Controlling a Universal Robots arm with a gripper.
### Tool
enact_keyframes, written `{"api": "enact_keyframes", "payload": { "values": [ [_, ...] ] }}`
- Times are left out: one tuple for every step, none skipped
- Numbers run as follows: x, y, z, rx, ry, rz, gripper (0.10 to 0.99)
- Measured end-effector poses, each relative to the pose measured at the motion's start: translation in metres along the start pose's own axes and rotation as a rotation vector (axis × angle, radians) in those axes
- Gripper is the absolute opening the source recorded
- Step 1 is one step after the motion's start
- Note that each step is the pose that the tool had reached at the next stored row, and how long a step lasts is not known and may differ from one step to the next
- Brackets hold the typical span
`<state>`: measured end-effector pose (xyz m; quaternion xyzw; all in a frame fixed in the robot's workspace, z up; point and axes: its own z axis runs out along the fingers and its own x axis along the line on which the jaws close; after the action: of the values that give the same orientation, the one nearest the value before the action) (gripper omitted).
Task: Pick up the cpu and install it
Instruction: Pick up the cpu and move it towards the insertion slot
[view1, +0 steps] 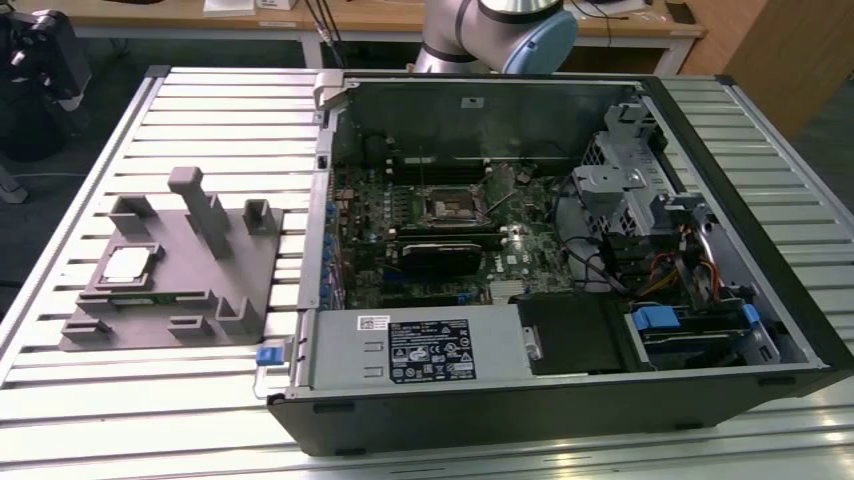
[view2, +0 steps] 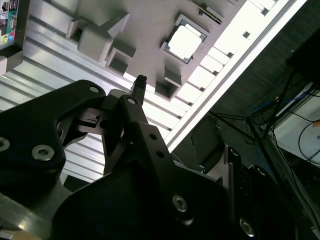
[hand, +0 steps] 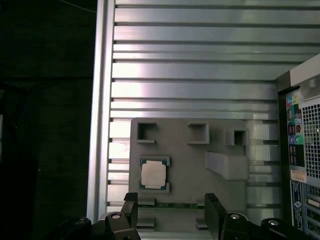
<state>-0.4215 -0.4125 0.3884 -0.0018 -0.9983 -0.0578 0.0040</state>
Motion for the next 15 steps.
{"api": "enact_keyframes", "payload": {
  "values": [
    [0.0, -0.0002, 0.0017, 0.0, -0.0001, 0.0, 0.647],
    [0.0, -0.0003, 0.0027, 0.0, -0.0001, 0.0, 0.647],
    [0.0, -0.0003, 0.0028, 0.0, -0.0001, 0.0, 0.647],
    [0.0, -0.0004, 0.0029, 0.0, -0.0001, 0.0, 0.647],
    [0.0, -0.0004, 0.003, 0.0, -0.0001, 0.0, 0.647],
    [0.0, -0.0004, 0.003, 0.0, 0.0, 0.0, 0.647],
    [0.0, -0.0005, 0.004, 0.0, -0.0002, 0.0, 0.647],
    [0.0, -0.0006, 0.0052, 0.0, -0.0001, 0.0, 0.647],
    [0.0, -0.0006, 0.0053, 0.0, -0.0001, 0.0, 0.647],
    [0.0, -0.0006, 0.0055, 0.0, -0.0001, 0.0, 0.647],
    [0.0, -0.0007, 0.0056, 0.0, -0.0001, 0.0, 0.647],
    [0.0, -0.0007, 0.0057, 0.0, -0.0001, 0.0, 0.647],
    [-0.0001, -0.0007, 0.0059, 0.0, -0.0002, 0.0, 0.647],
    [-0.0001, -0.0007, 0.0062, 0.0, -0.0002, 0.0, 0.647],
    [0.0, -0.0008, 0.0064, 0.0, -0.0002, 0.0, 0.647]
  ]
}}
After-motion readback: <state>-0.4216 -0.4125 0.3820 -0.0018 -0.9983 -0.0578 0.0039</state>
